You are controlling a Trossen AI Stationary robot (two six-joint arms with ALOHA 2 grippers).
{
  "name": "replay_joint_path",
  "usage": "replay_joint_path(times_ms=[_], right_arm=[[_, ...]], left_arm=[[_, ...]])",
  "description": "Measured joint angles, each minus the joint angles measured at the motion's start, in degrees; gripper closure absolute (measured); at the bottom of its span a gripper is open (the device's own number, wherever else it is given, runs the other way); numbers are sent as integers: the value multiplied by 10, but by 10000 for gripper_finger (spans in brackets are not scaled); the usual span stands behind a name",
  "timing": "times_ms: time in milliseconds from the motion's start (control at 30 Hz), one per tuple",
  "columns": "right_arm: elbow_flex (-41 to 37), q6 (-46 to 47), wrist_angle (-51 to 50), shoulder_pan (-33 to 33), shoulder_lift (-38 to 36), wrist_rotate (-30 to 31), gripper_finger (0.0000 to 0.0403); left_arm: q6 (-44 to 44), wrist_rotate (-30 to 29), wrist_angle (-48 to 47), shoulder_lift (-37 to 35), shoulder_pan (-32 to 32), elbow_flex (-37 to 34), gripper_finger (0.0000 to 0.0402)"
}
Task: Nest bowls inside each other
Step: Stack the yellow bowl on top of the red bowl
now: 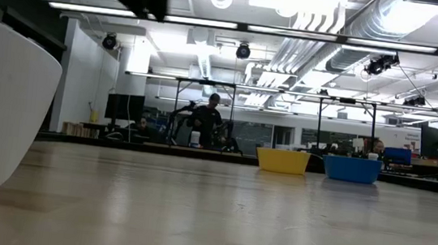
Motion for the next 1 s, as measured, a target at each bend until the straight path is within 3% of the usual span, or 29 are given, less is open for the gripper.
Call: replay_joint_path(times_ms=[300,567,700,800,1000], right_arm=[[0,-1,0,0,0,0,332],[0,97,44,0,0,-3,332],[0,62,84,0,0,14,332],[0,15,128,0,0,78,332],[0,-25,123,0,0,316,332]], left_arm=[[-24,0,-10,0,76,36,316],[-120,-4,-7,0,90,48,316],[-113,29,-24,0,92,48,316],[-105,55,-25,0,115,48,316],[-101,73,-40,0,202,48,316]])
